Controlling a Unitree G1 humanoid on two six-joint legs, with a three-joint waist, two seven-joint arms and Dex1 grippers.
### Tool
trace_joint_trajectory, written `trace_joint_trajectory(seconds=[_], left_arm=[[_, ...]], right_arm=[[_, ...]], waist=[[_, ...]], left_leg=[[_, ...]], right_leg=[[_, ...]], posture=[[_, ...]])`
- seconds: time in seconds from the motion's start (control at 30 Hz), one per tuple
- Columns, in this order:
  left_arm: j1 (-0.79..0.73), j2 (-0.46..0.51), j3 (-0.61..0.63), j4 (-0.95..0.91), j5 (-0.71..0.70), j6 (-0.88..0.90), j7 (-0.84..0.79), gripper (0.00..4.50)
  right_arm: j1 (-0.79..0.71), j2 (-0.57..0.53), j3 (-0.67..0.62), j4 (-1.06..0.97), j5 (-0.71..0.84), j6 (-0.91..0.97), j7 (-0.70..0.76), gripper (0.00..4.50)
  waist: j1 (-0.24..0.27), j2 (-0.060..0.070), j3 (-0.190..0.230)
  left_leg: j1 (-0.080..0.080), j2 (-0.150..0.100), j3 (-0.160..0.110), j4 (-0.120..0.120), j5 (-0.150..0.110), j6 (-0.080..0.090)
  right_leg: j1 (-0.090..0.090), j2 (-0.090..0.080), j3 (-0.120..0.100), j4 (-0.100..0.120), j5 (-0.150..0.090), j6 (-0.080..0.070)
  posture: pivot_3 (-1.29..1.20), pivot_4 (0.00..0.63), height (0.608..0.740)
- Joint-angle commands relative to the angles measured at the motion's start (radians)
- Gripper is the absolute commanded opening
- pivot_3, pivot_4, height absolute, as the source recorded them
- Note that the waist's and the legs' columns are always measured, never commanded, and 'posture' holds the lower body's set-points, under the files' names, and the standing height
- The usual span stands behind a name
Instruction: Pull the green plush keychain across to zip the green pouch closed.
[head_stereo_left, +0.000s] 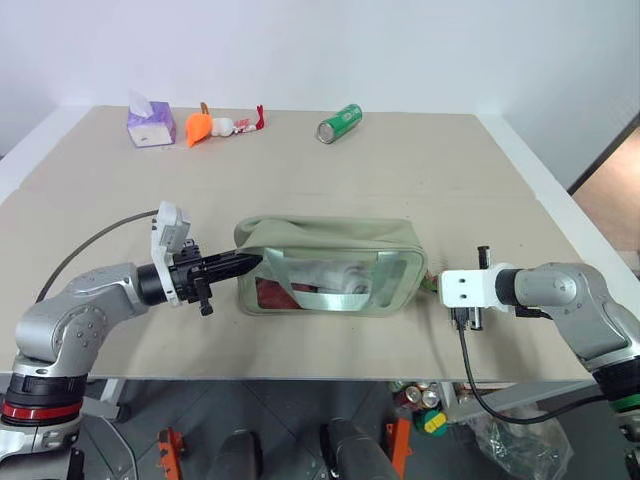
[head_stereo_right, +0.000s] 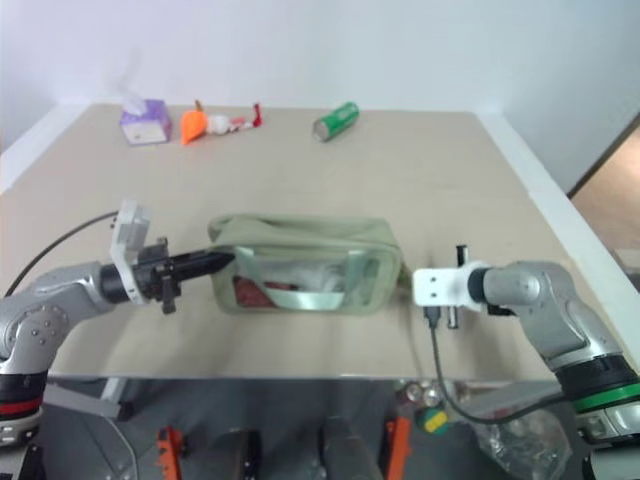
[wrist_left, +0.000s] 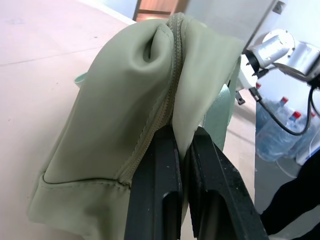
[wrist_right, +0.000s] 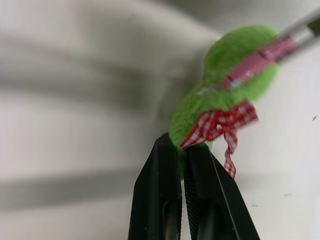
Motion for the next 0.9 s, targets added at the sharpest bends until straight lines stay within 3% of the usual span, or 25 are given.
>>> trace_joint_trajectory(seconds=[0.03,0.07,0.13,0.17,0.33,0.43,0.7,0.9], left_arm=[[0.001,0.005,0.038,-0.014,-0.008,0.001,0.02,0.0],[-0.003,-0.001,0.043,-0.007,-0.009,-0.001,0.03,0.59],[-0.011,-0.009,0.052,0.003,-0.019,0.005,0.044,0.95],[-0.016,-0.011,0.056,0.004,-0.024,0.008,0.05,1.46],[-0.025,-0.008,0.067,-0.005,-0.042,0.02,0.059,3.09],[0.0,0.02,0.102,-0.047,-0.062,0.034,0.059,4.11],[0.173,0.142,0.38,-0.074,-0.159,0.065,0.053,4.11],[0.238,0.198,0.505,-0.004,-0.188,0.093,0.048,4.11]], right_arm=[[-0.036,0.021,-0.081,-0.065,0.168,0.179,0.084,1.41],[-0.051,0.038,-0.122,-0.075,0.23,0.238,0.085,1.73],[-0.068,0.044,-0.166,-0.086,0.297,0.313,0.093,2.25],[-0.067,0.037,-0.187,-0.087,0.318,0.34,0.096,2.77],[-0.036,-0.019,-0.279,-0.088,0.445,0.524,0.142,4.45],[0.039,-0.082,-0.318,-0.121,0.51,0.599,0.21,4.5],[0.099,-0.132,-0.603,-0.124,0.737,0.729,0.244,4.5],[0.056,-0.115,-0.678,-0.149,0.863,0.802,0.193,4.5]], waist=[[0.0,0.0,0.0],[0.0,0.0,0.0],[0.0,0.002,0.001],[0.001,0.002,0.001],[0.006,0.002,0.001],[0.007,0.002,0.001],[-0.004,0.004,0.002],[-0.004,0.003,0.003]], left_leg=[[0.0,0.0,0.0,0.0,0.0,0.0],[0.0,0.0,-0.001,-0.001,0.0,0.0],[-0.001,0.0,-0.002,-0.001,0.0,0.0],[-0.001,0.0,-0.002,-0.001,0.0,0.0],[-0.004,-0.001,-0.004,-0.002,0.0,0.0],[-0.004,-0.002,-0.004,-0.002,0.0,0.0],[-0.002,0.0,-0.002,-0.004,-0.003,0.001],[-0.002,-0.001,-0.002,-0.002,-0.003,0.001]], right_leg=[[0.0,0.0,0.0,0.0,0.0,0.0],[0.0,0.001,0.0,0.0,0.0,0.0],[0.0,0.001,0.0,0.0,0.0,0.0],[0.0,0.001,0.0,0.0,0.0,0.0],[-0.001,0.001,0.0,0.0,-0.002,0.002],[-0.001,0.0,0.0,-0.001,-0.003,0.002],[-0.002,0.001,0.0,0.0,-0.006,0.0],[-0.002,0.0,-0.001,0.0,-0.006,-0.001]], posture=[[0.0,0.15,0.74],[0.0,0.15,0.74],[0.0,0.15,0.74],[0.0,0.15,0.74],[0.0,0.15,0.74],[0.0,0.15,0.74],[0.0,0.15,0.74],[0.0,0.15,0.74]])
